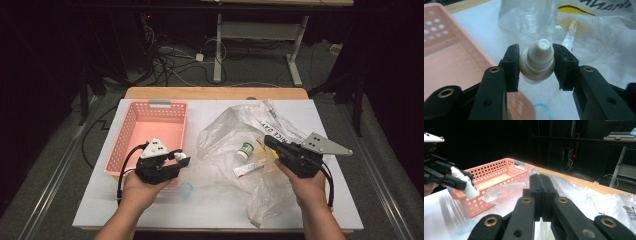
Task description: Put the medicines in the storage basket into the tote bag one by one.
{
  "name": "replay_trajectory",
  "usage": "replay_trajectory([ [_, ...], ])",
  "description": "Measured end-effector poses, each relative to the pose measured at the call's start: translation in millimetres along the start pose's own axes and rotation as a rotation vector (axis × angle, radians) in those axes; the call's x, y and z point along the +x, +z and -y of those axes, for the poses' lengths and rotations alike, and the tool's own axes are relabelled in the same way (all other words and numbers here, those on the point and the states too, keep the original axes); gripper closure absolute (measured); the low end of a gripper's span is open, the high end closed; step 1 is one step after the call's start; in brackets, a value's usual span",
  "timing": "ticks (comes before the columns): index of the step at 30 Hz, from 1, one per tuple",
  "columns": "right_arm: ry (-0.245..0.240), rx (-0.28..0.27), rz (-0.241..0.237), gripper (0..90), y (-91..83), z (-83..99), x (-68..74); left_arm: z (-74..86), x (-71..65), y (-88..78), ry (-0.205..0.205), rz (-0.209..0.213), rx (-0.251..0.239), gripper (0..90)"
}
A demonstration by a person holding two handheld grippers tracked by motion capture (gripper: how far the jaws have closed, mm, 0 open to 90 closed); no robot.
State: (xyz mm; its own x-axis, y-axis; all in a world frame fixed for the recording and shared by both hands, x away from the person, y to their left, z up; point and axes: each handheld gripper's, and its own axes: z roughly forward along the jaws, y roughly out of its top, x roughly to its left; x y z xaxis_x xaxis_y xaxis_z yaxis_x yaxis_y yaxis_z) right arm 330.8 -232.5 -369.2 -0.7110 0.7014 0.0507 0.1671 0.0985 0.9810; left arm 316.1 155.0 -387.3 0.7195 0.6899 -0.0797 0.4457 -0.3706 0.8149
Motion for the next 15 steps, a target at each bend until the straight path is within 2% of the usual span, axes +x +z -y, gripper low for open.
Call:
replay_trajectory([
  [8,0.001,-0.002,-0.001,90.0,0.2,0.5,-0.6,-2.3,-27.0,14.3,0.063,0.062,0.023,58.4],
  [15,0.004,0.006,-0.003,90.0,0.7,1.2,0.1,-8.8,-49.5,34.3,0.096,0.099,0.036,58.4],
])
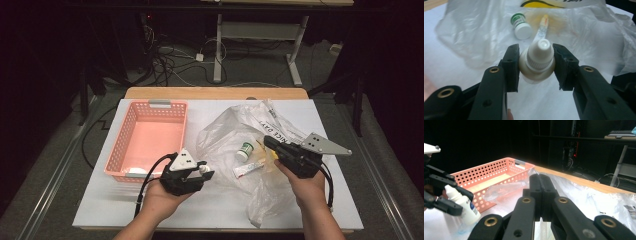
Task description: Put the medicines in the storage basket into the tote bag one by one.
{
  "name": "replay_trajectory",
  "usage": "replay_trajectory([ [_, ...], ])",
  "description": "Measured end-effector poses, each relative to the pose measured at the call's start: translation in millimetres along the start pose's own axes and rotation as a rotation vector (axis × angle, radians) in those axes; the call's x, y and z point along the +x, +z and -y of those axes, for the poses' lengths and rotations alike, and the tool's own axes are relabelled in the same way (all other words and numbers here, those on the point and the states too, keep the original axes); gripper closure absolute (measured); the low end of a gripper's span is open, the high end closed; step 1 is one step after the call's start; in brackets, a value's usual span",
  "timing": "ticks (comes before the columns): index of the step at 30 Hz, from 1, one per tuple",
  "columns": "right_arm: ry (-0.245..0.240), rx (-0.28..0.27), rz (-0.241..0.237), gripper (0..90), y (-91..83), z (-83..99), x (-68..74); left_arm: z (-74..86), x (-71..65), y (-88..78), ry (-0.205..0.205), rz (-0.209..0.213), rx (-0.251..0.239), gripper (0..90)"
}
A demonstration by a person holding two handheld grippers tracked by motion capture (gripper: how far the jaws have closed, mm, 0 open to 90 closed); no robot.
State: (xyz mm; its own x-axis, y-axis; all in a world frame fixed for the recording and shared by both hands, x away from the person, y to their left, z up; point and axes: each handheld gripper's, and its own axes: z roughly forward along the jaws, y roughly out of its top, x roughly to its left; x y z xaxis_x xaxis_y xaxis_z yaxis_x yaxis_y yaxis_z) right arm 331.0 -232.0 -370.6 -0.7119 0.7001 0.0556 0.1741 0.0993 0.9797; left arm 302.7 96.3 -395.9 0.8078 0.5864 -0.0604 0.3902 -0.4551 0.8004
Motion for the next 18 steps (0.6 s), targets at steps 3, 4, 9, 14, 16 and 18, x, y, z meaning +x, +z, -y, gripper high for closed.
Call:
replay_trajectory([
  [3,0.004,0.0,0.003,90.0,0.0,0.0,-0.3,-7.9,-9.1,12.5,0.03,0.016,0.015,58.4],
  [4,0.001,-0.002,0.004,90.0,-0.1,-0.1,-0.3,-10.7,-11.5,16.9,0.035,0.023,0.013,58.4],
  [9,0.001,-0.006,0.002,90.0,-0.6,-0.7,0.8,-27.6,-16.5,40.8,0.047,0.025,0.009,58.4],
  [14,0.0,-0.008,0.001,90.0,-0.8,-0.2,-0.4,-42.0,-18.1,65.8,0.061,0.031,-0.004,58.4],
  [16,0.006,-0.008,0.004,90.0,-1.3,-0.2,-1.7,-46.6,-18.4,75.1,0.077,0.036,-0.019,58.3],
  [18,0.012,-0.014,0.008,90.0,-1.9,0.0,-3.4,-51.6,-18.5,83.4,0.087,0.028,-0.026,58.3],
])
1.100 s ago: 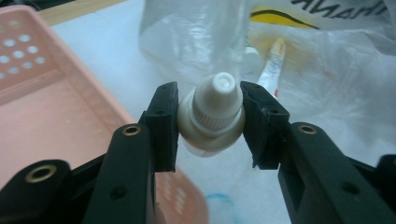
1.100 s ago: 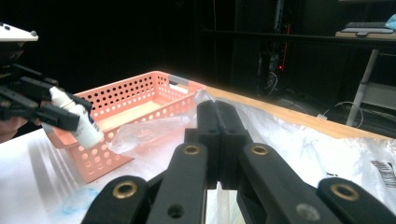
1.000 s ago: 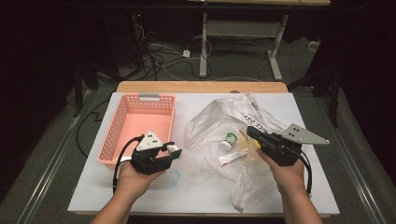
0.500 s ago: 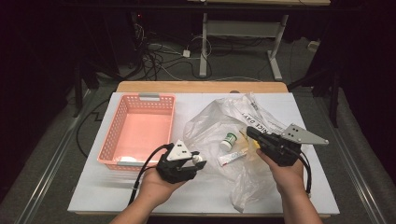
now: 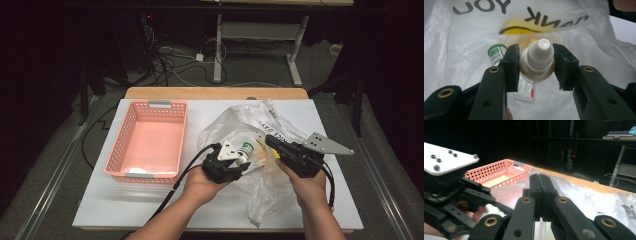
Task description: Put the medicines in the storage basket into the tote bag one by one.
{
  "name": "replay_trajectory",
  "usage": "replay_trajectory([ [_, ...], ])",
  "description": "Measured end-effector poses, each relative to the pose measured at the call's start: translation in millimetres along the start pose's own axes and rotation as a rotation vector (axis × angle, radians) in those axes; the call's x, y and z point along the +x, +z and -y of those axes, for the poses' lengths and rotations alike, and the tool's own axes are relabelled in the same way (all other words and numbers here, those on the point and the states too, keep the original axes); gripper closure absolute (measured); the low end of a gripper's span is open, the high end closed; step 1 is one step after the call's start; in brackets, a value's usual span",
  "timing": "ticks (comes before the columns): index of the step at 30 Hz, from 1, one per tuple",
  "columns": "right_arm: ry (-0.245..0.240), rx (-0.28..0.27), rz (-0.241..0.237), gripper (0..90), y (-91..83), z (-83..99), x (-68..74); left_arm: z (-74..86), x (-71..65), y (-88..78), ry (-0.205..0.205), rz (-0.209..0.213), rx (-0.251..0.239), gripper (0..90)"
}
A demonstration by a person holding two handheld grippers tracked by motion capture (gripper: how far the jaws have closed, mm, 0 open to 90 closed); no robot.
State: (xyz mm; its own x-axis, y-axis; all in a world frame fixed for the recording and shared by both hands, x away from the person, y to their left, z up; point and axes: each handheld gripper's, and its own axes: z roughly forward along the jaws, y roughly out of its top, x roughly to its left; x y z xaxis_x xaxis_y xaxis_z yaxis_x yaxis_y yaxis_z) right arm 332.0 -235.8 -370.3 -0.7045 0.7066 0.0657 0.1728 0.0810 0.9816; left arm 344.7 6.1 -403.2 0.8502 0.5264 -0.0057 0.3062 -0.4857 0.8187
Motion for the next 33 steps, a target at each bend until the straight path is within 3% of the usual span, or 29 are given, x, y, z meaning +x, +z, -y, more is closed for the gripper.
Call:
replay_trajectory([
  [7,0.015,-0.023,-0.005,90.0,-4.0,-2.0,-3.7,-12.0,2.7,27.1,0.013,-0.008,0.006,58.2],
  [14,0.022,-0.034,-0.006,90.0,-6.4,-2.6,-5.2,-15.8,9.7,48.3,-0.021,-0.029,0.011,58.2],
  [22,0.037,-0.03,0.005,90.0,-4.9,0.4,-8.9,-16.4,17.7,68.0,-0.029,-0.071,-0.005,58.2],
  [33,0.044,-0.022,0.012,90.0,-4.7,3.4,-12.3,-14.6,21.2,93.5,-0.046,-0.079,0.049,58.2],
])
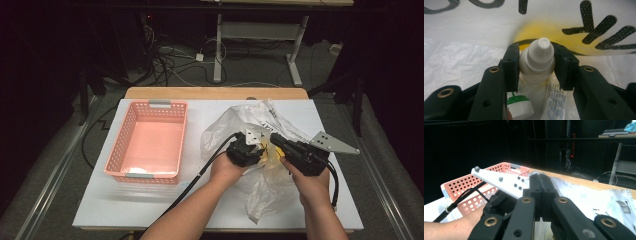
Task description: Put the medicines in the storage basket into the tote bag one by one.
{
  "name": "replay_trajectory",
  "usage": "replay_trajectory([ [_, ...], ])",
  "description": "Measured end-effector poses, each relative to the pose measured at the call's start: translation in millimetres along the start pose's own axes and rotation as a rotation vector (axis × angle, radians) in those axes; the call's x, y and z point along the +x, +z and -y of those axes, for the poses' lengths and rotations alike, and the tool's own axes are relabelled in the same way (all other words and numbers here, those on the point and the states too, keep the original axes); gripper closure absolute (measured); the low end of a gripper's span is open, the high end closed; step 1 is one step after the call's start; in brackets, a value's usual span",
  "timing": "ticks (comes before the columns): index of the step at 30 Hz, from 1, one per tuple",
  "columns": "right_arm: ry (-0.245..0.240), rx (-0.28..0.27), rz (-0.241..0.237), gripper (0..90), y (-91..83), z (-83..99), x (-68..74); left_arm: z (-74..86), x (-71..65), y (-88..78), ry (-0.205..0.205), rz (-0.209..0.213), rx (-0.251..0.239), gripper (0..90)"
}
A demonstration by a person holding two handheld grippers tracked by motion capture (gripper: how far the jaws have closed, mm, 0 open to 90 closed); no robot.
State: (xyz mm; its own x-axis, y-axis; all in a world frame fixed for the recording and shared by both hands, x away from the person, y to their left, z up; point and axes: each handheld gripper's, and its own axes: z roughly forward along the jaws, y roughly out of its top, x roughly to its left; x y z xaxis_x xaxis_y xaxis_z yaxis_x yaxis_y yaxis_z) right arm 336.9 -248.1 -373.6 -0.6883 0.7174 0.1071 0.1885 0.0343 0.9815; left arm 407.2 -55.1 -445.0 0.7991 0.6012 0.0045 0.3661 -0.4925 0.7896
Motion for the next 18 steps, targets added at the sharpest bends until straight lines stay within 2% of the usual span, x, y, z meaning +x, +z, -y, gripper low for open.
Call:
replay_trajectory([
  [5,0.014,0.011,0.001,90.0,3.0,3.5,-0.6,2.4,0.2,7.9,-0.02,0.002,0.004,58.2],
  [10,0.012,0.019,-0.002,90.0,4.2,5.0,-1.0,4.5,3.5,11.7,-0.028,0.001,0.029,57.6],
  [14,0.014,0.021,0.005,90.0,3.6,5.1,-1.6,4.0,3.8,7.4,-0.026,0.021,0.032,46.9],
  [17,0.009,0.025,0.004,90.0,4.4,5.5,-1.7,5.8,0.5,0.5,-0.004,0.027,0.026,46.4],
  [18,0.007,0.025,0.004,90.0,4.6,5.6,-1.9,6.9,-0.1,-2.1,-0.008,0.03,0.021,46.2],
])
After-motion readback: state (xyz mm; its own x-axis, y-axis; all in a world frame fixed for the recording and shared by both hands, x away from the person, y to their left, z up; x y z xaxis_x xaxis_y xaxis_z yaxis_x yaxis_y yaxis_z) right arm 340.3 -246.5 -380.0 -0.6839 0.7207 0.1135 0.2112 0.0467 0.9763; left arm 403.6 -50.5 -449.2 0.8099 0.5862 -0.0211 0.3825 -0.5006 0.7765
